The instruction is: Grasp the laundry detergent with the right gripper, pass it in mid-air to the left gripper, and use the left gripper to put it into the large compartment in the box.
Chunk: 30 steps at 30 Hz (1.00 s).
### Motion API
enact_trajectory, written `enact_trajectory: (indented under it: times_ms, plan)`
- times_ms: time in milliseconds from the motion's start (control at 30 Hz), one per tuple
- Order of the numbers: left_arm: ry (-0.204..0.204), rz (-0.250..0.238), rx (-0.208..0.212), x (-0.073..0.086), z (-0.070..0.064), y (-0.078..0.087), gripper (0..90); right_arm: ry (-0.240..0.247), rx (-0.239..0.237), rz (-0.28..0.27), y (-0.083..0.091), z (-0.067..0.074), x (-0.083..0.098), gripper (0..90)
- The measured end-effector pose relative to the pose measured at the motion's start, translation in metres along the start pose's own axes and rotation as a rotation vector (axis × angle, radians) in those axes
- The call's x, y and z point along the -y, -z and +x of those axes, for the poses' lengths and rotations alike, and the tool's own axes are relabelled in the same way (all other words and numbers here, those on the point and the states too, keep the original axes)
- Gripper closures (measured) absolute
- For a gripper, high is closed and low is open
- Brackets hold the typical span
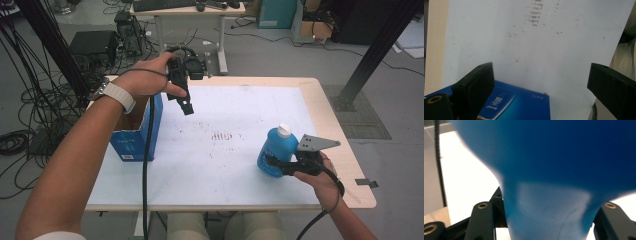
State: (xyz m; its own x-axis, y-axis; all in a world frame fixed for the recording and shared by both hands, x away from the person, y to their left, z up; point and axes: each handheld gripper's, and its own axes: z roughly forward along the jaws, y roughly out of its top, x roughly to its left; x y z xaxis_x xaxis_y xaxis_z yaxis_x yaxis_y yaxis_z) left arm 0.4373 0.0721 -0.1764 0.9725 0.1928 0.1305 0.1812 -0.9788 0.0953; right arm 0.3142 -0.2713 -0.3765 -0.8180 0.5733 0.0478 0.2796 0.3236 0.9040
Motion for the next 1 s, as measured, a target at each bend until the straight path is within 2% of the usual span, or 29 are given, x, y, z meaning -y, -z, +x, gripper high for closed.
enact_trajectory:
  times_ms: [133,333,567,600,800,1000]
  plan:
    - [-0.010,-0.012,-0.003,-0.001,-0.005,0.008,7.1,0.025,-0.045,0.004,0.006,-0.002,-0.014,42.7]
    - [-0.020,-0.027,0.000,-0.003,-0.014,0.019,7.2,0.025,-0.137,-0.009,0.011,-0.006,-0.033,42.7]
    - [-0.021,-0.031,-0.013,-0.006,-0.023,0.033,6.3,0.047,-0.225,0.005,0.009,-0.011,-0.050,42.6]
    - [-0.022,-0.044,-0.012,-0.006,-0.025,0.036,6.0,0.048,-0.242,0.012,0.008,-0.012,-0.053,42.6]
    - [-0.021,-0.056,-0.008,-0.007,-0.033,0.044,4.4,0.104,-0.304,0.041,0.003,-0.014,-0.066,42.6]
    - [-0.050,-0.071,-0.005,-0.012,-0.042,0.047,4.4,0.143,-0.372,0.059,-0.002,-0.010,-0.084,42.6]
